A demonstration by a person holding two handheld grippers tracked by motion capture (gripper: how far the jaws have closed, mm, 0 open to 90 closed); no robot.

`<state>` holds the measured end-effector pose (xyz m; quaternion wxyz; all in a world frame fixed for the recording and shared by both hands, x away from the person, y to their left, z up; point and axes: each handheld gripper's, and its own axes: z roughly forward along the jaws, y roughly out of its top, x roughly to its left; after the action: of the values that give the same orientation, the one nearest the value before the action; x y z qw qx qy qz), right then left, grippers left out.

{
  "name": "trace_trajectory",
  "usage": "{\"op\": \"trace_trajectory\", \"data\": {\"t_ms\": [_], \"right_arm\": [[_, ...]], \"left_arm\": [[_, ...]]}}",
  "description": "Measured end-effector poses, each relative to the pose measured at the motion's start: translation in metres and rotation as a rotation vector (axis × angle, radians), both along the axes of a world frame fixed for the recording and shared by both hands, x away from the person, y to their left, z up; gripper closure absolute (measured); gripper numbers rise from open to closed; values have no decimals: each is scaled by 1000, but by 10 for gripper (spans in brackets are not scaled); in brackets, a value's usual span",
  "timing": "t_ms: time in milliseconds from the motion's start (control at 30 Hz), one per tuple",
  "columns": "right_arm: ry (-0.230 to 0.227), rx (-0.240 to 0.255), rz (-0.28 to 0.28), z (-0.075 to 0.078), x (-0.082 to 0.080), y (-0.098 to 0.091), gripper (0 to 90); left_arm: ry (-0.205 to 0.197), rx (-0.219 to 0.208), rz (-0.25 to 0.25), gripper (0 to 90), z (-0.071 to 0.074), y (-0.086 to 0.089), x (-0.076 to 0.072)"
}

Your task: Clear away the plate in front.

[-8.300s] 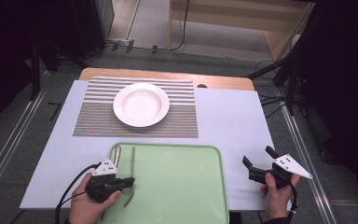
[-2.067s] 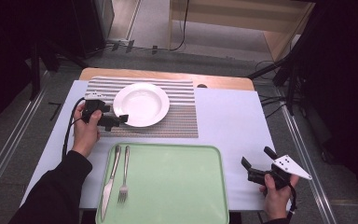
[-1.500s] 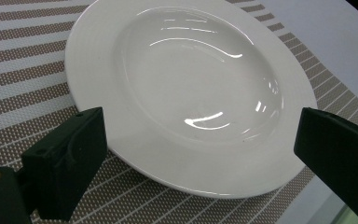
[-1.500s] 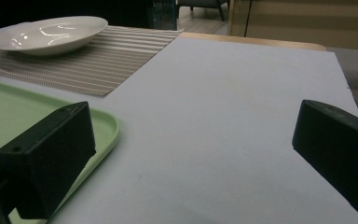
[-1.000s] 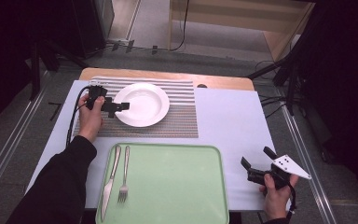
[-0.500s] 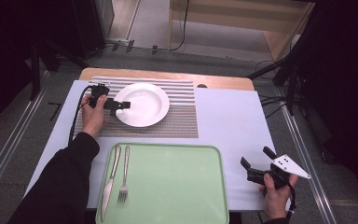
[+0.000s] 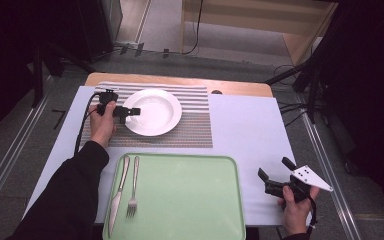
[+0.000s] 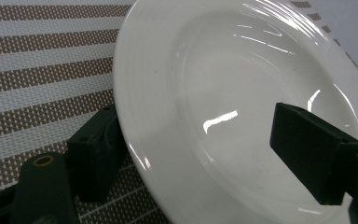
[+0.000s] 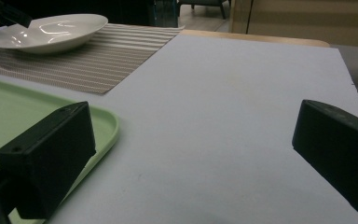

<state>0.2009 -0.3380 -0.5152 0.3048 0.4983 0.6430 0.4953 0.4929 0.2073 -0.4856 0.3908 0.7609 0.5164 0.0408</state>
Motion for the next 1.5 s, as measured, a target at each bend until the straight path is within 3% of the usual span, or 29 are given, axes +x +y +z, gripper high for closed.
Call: {"op": "trace_trajectory", "data": {"t_ms": [267,500,633,733,833,867,1000,1100,1233,1500], "right_arm": [[5,-2,-4,-1,0,0,0],[3,-4,-3,-1,0,0,0],[8,-7,-4,-1,0,1,0],[9,-8,-5,-1,0,2,0],[9,-9,-5,-1,0,2,0],[10,-9,-5,-1,0,2,0],[11,-17,-5,-1,0,2,0],[8,-21,-2,-1,1,2,0],[10,-23,-1,-1,1,2,0],[12,-29,-1,-1,1,4,0]], "left_arm": [[48,12,6,300,-5,-4,0],[63,12,37,291,-4,-6,0],[77,23,81,267,-3,-12,0],[98,36,145,375,-1,-11,1],[99,58,166,524,-1,-7,2],[97,61,163,565,-1,-6,1],[97,49,156,576,-1,-4,1],[103,-7,144,606,-2,2,1],[94,3,132,615,0,2,-1],[72,-75,73,676,10,3,-5]]}}
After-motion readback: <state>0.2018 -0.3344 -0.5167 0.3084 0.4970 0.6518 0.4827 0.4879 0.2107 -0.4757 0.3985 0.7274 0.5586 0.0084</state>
